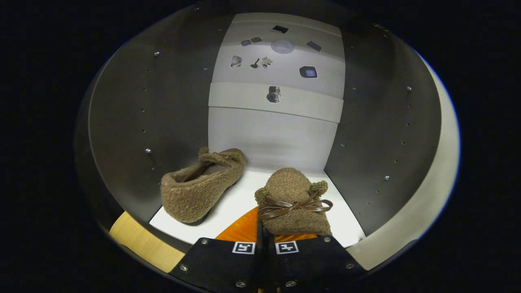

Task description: Open the shoe cabinet door, grab the shoes and put them into the shoe cabinet, then close the shoe cabinet door.

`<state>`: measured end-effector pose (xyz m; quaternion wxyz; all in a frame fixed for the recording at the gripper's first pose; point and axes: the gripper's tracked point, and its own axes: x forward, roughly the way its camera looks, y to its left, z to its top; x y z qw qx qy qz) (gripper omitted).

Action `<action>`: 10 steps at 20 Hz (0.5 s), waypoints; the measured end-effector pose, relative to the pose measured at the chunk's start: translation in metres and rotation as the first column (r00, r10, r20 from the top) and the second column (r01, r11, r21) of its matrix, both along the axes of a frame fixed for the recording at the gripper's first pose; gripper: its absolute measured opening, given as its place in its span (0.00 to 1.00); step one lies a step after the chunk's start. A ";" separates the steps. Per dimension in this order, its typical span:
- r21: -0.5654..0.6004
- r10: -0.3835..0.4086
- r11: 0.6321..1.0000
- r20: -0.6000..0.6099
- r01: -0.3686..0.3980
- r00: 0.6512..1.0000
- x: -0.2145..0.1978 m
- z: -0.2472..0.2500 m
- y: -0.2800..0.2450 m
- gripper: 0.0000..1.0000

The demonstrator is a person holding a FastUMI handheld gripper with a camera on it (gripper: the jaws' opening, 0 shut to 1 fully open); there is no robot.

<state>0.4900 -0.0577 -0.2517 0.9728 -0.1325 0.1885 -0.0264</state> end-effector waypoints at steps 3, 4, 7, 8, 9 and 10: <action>0.005 0.010 1.000 -0.009 -0.010 1.000 0.022 -0.002 0.001 0.04; 0.005 0.013 1.000 -0.014 -0.013 1.000 0.030 -0.003 0.001 0.04; 0.006 0.024 1.000 -0.021 -0.024 0.999 0.055 -0.005 0.004 0.04; 0.001 0.027 1.000 -0.025 -0.027 0.999 0.064 -0.005 0.005 0.04; -0.004 0.030 1.000 -0.030 -0.030 0.999 0.072 -0.006 0.005 0.04; -0.004 0.030 1.000 -0.033 -0.031 0.999 0.079 -0.007 0.005 0.04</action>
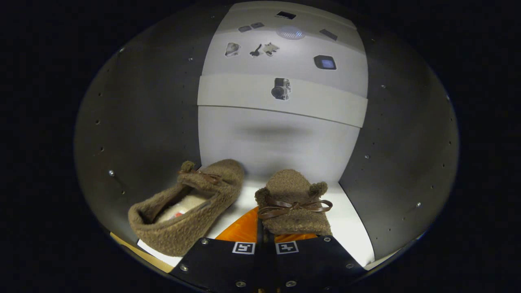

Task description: Open the shoe cabinet door, grab the shoes and put them into the shoe cabinet, then close the shoe cabinet door.

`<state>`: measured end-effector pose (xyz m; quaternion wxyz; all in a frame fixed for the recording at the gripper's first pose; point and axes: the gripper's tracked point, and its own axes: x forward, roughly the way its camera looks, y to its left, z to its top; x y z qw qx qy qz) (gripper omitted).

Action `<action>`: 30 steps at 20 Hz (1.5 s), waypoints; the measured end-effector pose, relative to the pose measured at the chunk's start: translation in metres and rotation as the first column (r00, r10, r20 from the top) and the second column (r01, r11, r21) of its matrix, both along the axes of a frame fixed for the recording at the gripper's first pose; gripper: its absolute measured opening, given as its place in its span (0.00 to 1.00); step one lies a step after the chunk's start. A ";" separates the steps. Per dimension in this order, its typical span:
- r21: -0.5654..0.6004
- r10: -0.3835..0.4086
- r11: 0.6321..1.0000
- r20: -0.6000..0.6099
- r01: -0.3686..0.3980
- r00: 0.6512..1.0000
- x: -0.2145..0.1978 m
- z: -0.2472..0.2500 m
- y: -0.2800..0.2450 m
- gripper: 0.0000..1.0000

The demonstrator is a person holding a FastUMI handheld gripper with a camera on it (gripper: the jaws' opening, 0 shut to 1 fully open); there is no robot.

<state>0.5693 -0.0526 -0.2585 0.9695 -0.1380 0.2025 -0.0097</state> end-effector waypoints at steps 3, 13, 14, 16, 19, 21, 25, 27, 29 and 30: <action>0.014 -0.011 1.000 -0.010 0.011 1.000 0.017 -0.004 -0.002 0.05; 0.030 -0.025 0.999 -0.009 0.025 1.000 0.004 -0.002 0.005 0.38; 0.012 -0.024 1.000 -0.001 0.024 1.000 -0.002 0.001 0.005 0.42; -0.016 -0.018 1.000 0.008 0.018 1.000 -0.016 0.006 0.006 0.47; -0.010 -0.008 1.000 0.040 0.008 0.999 -0.039 0.020 0.014 0.48; -0.006 -0.003 1.000 0.062 0.003 0.998 -0.059 0.029 0.019 0.49; 0.015 -0.006 1.000 0.100 0.004 0.995 -0.102 0.043 0.030 0.49; 0.044 -0.003 0.999 0.108 -0.002 0.994 -0.131 0.047 0.038 0.53; 0.093 -0.016 0.996 0.132 0.004 0.991 -0.159 0.054 0.041 0.65; 0.120 -0.034 0.993 0.153 0.015 0.988 -0.173 0.060 0.040 0.74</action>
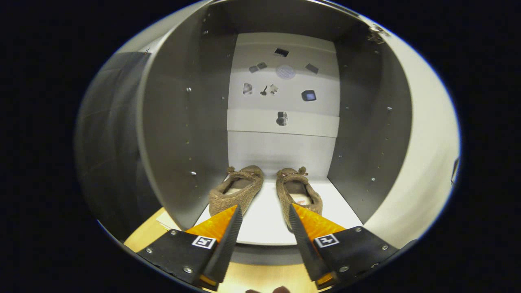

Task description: Open the shoe cabinet door, grab the shoes and put them into the shoe cabinet, then close the shoe cabinet door.

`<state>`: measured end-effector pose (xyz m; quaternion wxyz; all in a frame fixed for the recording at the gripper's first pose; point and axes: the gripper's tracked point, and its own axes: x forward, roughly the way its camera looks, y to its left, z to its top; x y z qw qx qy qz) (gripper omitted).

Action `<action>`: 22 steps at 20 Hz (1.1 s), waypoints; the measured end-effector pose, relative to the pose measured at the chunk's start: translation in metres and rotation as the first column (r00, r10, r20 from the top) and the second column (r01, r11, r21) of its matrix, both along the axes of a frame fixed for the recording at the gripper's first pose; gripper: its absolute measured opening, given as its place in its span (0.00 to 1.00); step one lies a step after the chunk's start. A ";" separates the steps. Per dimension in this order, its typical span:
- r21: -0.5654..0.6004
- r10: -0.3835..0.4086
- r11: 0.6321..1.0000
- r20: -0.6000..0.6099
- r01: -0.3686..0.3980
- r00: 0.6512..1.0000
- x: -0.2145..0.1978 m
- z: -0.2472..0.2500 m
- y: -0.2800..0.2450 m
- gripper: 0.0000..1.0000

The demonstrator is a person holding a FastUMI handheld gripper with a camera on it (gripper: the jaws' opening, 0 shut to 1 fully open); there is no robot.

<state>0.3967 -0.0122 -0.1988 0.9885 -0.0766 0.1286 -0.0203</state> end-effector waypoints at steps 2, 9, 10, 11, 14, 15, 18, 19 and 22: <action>0.061 -0.026 0.998 0.022 0.025 0.999 -0.028 0.009 -0.005 0.87; 0.155 -0.059 0.987 0.085 0.046 0.995 -0.116 0.038 -0.033 0.93; 0.149 -0.045 0.988 0.093 0.031 0.995 -0.129 0.041 -0.035 0.93; 0.137 -0.032 0.990 0.100 0.018 0.994 -0.141 0.043 -0.037 0.93; 0.108 0.029 0.993 0.134 -0.044 0.991 -0.183 0.056 -0.046 0.93; 0.107 0.048 0.992 0.138 -0.063 0.989 -0.198 0.060 -0.049 0.93; 0.120 0.133 0.982 0.115 -0.146 0.984 -0.248 0.060 -0.061 0.93; 0.114 0.153 0.980 0.113 -0.166 0.982 -0.261 0.059 -0.069 0.93; 0.086 0.224 0.968 0.108 -0.234 0.968 -0.299 0.049 -0.083 0.93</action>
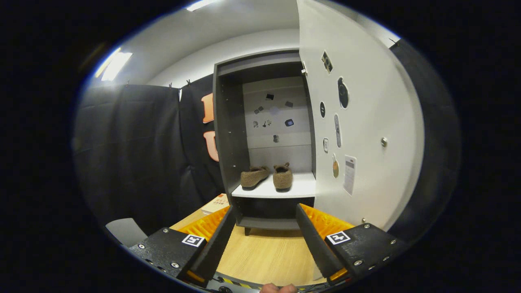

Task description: Open the shoe cabinet door, grab the shoes and put them into the shoe cabinet, then close the shoe cabinet door.

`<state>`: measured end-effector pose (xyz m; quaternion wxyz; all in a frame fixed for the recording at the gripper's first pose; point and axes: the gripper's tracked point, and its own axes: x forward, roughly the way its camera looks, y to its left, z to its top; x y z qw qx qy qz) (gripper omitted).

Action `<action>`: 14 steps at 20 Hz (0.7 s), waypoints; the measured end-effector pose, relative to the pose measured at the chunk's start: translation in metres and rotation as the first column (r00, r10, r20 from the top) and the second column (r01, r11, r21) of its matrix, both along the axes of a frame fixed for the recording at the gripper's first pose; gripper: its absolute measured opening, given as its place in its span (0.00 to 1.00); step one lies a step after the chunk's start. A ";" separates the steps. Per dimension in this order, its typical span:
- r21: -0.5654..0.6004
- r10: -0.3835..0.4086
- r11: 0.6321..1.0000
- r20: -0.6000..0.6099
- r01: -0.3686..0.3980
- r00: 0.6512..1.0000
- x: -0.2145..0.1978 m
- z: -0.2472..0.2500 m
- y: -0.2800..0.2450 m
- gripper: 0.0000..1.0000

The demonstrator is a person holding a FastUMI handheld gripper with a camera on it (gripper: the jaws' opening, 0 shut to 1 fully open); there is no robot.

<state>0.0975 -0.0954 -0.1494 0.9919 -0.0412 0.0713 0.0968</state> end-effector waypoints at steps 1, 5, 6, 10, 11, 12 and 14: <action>-0.018 0.013 1.000 0.013 -0.013 1.000 -0.009 -0.001 -0.005 0.93; 0.012 0.069 0.998 0.051 -0.070 0.996 -0.044 0.012 -0.012 0.93; 0.022 0.078 0.997 0.078 -0.080 0.994 -0.051 0.020 -0.016 0.93; 0.030 0.062 0.997 0.139 -0.067 0.988 -0.066 0.039 -0.053 0.93; 0.026 0.060 0.998 0.142 -0.064 0.988 -0.068 0.040 -0.065 0.93; 0.026 0.067 0.997 0.142 -0.071 0.988 -0.071 0.042 -0.075 0.93; 0.022 0.072 0.997 0.136 -0.076 0.988 -0.075 0.043 -0.098 0.93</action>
